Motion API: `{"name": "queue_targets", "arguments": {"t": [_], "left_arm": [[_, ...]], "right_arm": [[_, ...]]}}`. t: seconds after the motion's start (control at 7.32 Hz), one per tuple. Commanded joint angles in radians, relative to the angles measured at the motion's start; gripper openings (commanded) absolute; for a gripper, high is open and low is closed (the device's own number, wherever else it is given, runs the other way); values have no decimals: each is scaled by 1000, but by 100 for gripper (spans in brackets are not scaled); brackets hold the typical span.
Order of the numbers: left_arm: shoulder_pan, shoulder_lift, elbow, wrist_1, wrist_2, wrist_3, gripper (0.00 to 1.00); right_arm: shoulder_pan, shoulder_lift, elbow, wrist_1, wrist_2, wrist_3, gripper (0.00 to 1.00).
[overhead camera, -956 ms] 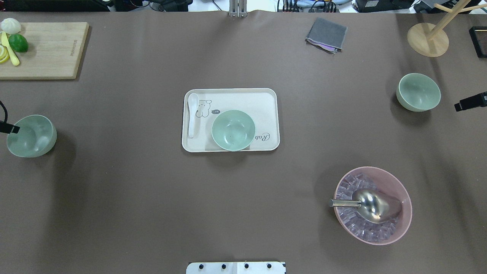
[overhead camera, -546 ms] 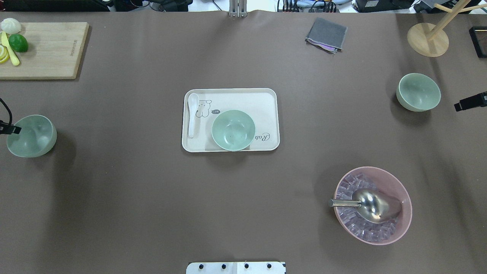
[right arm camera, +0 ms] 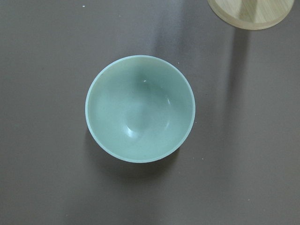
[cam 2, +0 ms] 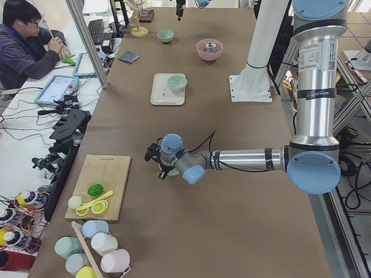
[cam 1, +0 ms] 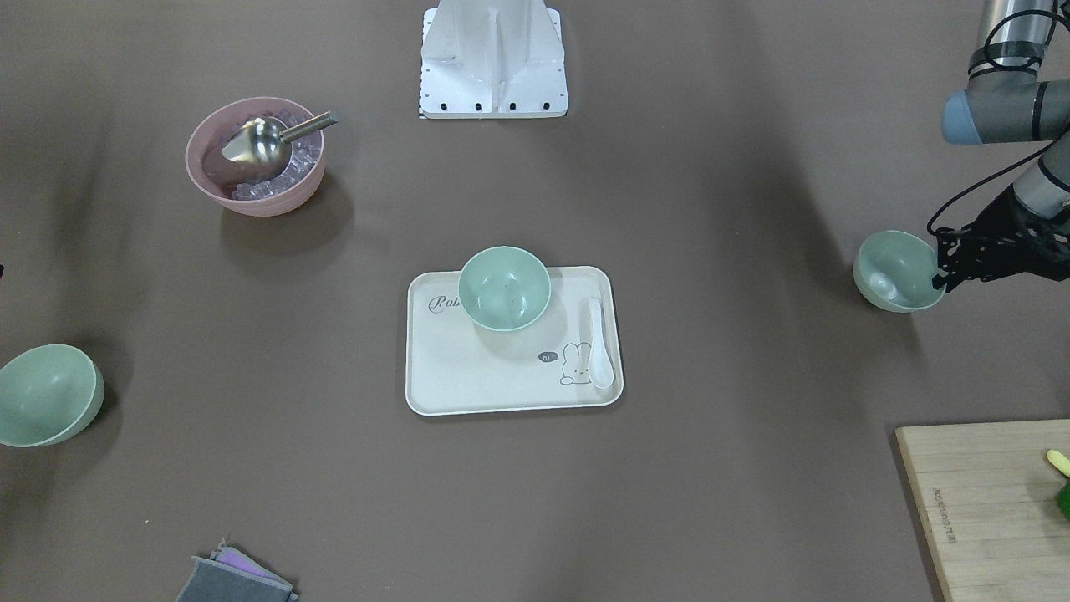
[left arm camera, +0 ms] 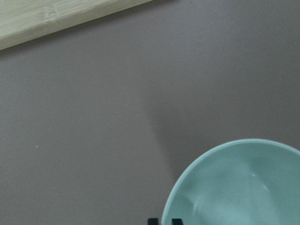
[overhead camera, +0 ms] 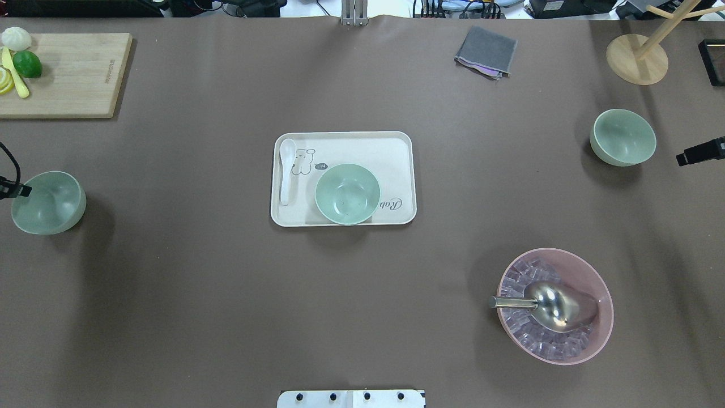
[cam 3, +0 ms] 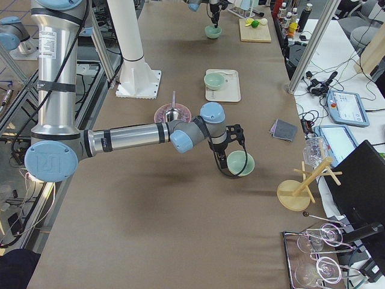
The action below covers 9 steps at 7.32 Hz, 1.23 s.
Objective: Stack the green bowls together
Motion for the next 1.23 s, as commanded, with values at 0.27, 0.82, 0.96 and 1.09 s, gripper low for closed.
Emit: {"name": "queue_targets", "arguments": {"t": [0.27,0.82,0.96,1.09], "left_arm": [[2,-8,4,3,0,1,19],[2,-10,0,2,-3,4,18],[0,-10,-6,2,-3,2,0],[0,-17,-7,2,-17,-1,0]], "right_arm": [[0,0,-1,-1,1,1,100],[2,0,-2,-1,1,2,100],[0,0,-2,-1,1,2,100],[1,-5,-2,-1,1,2,100]]}}
